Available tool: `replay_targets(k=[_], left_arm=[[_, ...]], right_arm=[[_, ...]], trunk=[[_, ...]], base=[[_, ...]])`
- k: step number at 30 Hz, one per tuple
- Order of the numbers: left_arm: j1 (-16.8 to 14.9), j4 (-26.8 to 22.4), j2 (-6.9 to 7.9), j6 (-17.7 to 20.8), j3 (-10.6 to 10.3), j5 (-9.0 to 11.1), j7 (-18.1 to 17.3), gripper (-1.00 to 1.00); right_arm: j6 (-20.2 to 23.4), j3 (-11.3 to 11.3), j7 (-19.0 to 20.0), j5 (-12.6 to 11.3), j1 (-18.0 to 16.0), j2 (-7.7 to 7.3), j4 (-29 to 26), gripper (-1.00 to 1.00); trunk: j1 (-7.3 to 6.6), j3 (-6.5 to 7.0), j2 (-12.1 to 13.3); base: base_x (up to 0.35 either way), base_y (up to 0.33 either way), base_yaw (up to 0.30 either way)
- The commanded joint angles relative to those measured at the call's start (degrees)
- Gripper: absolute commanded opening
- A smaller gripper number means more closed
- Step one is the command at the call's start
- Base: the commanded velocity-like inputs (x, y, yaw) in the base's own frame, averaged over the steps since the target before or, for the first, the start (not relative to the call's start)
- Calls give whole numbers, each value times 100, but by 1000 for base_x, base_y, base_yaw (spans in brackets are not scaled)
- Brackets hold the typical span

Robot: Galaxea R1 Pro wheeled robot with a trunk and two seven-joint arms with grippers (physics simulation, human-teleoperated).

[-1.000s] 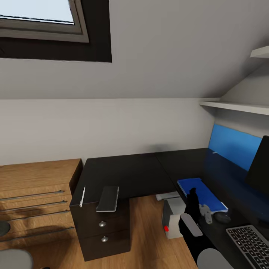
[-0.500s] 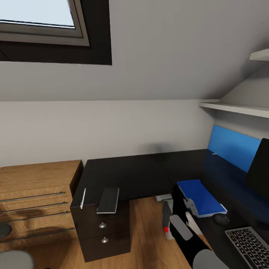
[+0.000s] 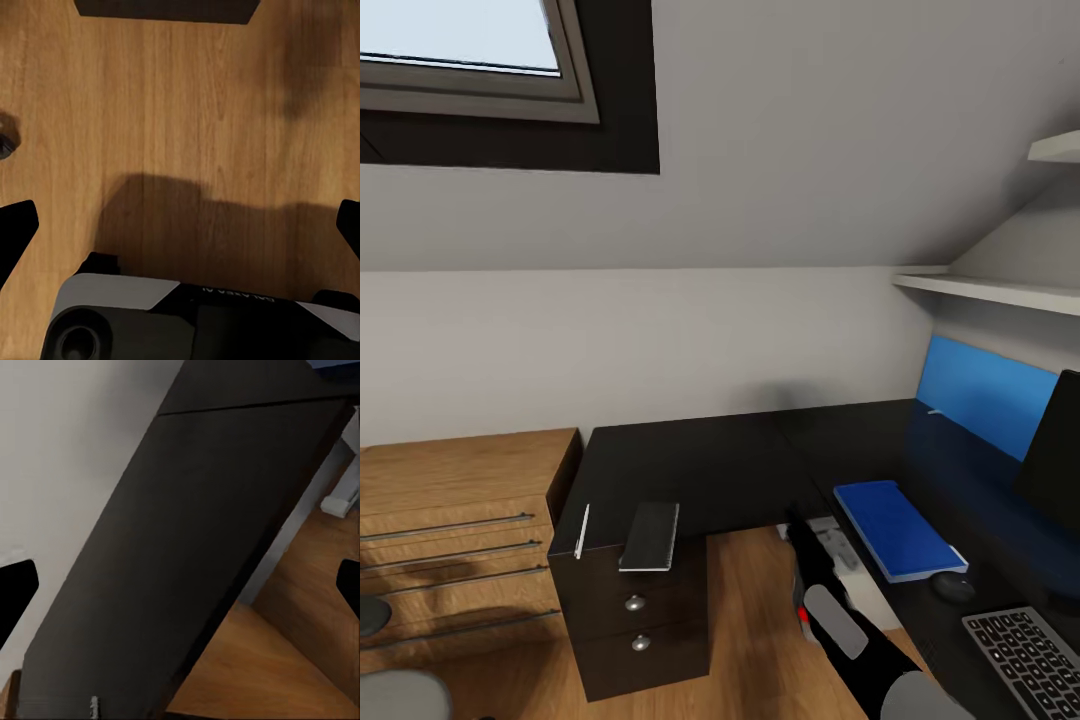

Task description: In the bedroom, organize the workspace by keeping the computer under the desk, ensuring the monitor is on the desk, placing the keyboard on the desk next to the monitor, placing the mouse on the desk next to the keyboard, moving the folder from the swivel chair onto the desk next to the mouse, stacking the notebook on top of the folder with the pen on top of the notebook, and positioning the swivel chair next to the desk.

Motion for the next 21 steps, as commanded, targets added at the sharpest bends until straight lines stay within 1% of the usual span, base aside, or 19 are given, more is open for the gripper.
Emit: replay_targets(k=[1, 4, 6, 8, 12, 15, 17, 21], left_arm=[[0, -12, 1, 10, -8, 60, 49, 100], [0, -11, 1, 9, -5, 60, 50, 100], [0, -9, 1, 8, -6, 60, 49, 100], [0, -7, 1, 7, -3, 60, 50, 100], [0, -4, 1, 7, -3, 56, 50, 100], [0, -3, 1, 7, -1, 53, 51, 100], [0, -2, 1, 7, 0, 52, 51, 100], [0, -2, 1, 7, 1, 52, 51, 100]], right_arm=[[77, 55, -36, -30, -6, -28, -6, 100], [331, 87, -32, 34, -6, -91, -9, 100], [435, 99, -25, 155, -6, -126, -10, 100], [502, 111, -18, 353, -6, -149, -11, 100], [553, 111, -12, 863, -6, -171, 2, 100], [558, 110, -16, 1200, -6, -172, 50, 100], [570, 113, -23, 1275, -6, -169, 91, 100], [597, 128, -29, 1353, -2, -156, 217, 100]], trunk=[[1, -6, -5], [1, -6, -5], [1, -6, -5], [1, -6, -5], [1, -6, -5], [1, -6, -5], [1, -6, -5], [1, -6, -5]], base=[[0, 0, 0], [0, 0, 0], [0, 0, 0], [0, 0, 0], [0, 0, 0], [0, 0, 0], [0, 0, 0], [0, 0, 0]])
